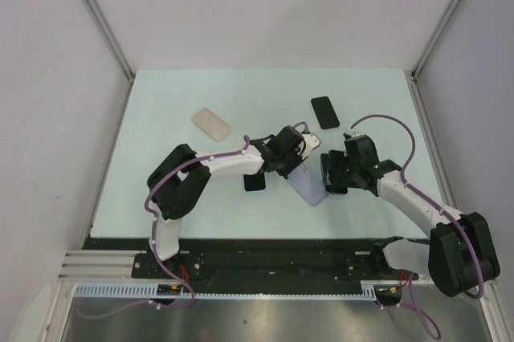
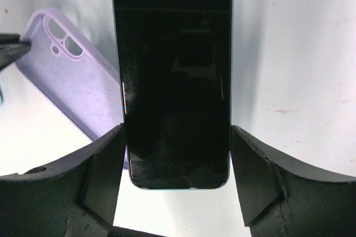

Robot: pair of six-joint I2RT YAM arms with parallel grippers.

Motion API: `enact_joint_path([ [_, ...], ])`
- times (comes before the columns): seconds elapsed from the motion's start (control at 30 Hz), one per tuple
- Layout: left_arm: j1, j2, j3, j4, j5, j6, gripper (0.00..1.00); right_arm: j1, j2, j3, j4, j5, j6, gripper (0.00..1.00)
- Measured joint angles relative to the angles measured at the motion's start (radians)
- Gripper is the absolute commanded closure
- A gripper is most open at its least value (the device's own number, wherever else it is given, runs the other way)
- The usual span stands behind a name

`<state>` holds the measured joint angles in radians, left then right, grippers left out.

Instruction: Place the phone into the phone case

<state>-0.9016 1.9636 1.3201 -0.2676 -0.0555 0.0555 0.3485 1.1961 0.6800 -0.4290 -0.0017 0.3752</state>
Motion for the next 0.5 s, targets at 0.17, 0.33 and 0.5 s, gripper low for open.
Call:
enact_joint_path([
  [0.17,0.018,0.000,0.025,-0.007,0.100,0.120,0.99,0.065,-0.006,-0.023,0.005,0.006,0.014,0.51],
  [0.33,0.024,0.000,0.027,-0.034,0.147,0.192,0.65,0.098,-0.017,-0.032,0.016,0.011,0.017,0.52],
  [0.5,0.049,0.001,0.037,-0.035,0.171,0.185,0.16,0.121,-0.042,-0.051,0.031,0.014,0.012,0.52],
])
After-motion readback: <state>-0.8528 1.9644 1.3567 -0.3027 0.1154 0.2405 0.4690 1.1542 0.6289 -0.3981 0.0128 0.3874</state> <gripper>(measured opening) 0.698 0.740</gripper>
